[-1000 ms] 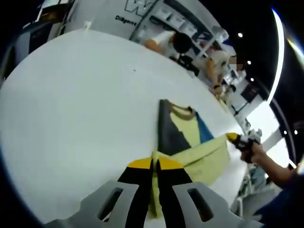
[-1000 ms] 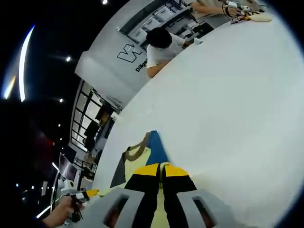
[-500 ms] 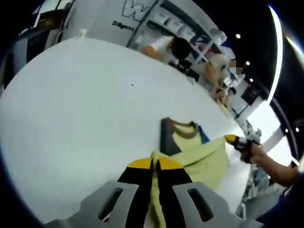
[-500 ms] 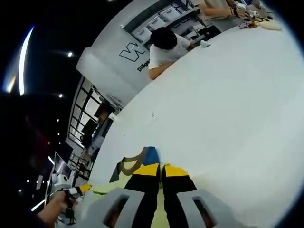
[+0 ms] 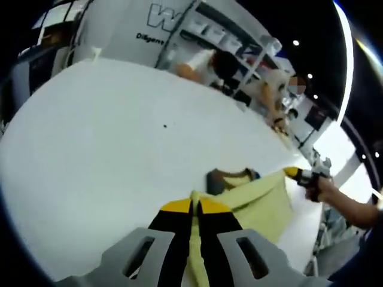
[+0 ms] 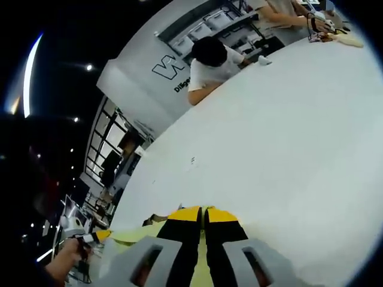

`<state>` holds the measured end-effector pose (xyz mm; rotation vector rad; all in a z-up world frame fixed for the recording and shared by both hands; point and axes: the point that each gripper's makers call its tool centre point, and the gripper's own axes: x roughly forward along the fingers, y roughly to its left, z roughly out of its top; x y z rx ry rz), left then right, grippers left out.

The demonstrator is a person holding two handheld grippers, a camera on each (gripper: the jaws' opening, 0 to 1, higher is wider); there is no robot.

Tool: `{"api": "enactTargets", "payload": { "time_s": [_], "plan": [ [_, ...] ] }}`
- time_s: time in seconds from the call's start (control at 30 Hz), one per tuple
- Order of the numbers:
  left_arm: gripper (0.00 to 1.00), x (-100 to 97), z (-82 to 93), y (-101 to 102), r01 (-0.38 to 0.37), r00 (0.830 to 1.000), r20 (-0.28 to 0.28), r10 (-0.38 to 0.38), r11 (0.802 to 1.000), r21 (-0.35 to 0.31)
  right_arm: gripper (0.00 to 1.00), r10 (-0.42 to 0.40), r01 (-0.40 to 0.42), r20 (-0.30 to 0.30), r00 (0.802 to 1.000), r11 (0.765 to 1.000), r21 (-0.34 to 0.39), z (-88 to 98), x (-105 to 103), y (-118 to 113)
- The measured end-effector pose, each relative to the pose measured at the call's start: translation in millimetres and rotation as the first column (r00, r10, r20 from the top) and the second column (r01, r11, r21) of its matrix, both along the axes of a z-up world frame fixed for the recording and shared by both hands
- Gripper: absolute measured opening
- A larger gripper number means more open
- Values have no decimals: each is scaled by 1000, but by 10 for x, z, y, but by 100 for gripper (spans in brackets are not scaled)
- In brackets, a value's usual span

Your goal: Fold the garment on the visible template until the final outline fits inside the template.

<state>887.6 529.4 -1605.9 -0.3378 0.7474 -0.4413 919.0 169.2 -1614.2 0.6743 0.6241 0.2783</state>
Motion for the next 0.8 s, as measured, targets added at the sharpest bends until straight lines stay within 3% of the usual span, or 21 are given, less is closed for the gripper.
{"api": "enactTargets", "payload": {
  "time_s": [0.47,0.8],
  "plan": [
    [1,247,-161,-9,2,1000,-11,-2,1000,9,0,-17,17,-29,999,1000,10,-147,139,24],
    [1,351,-527,-15,-26,996,-80,27,1000,17,0,-24,21,-105,994,999,-26,-535,259,-23]
  ]
}}
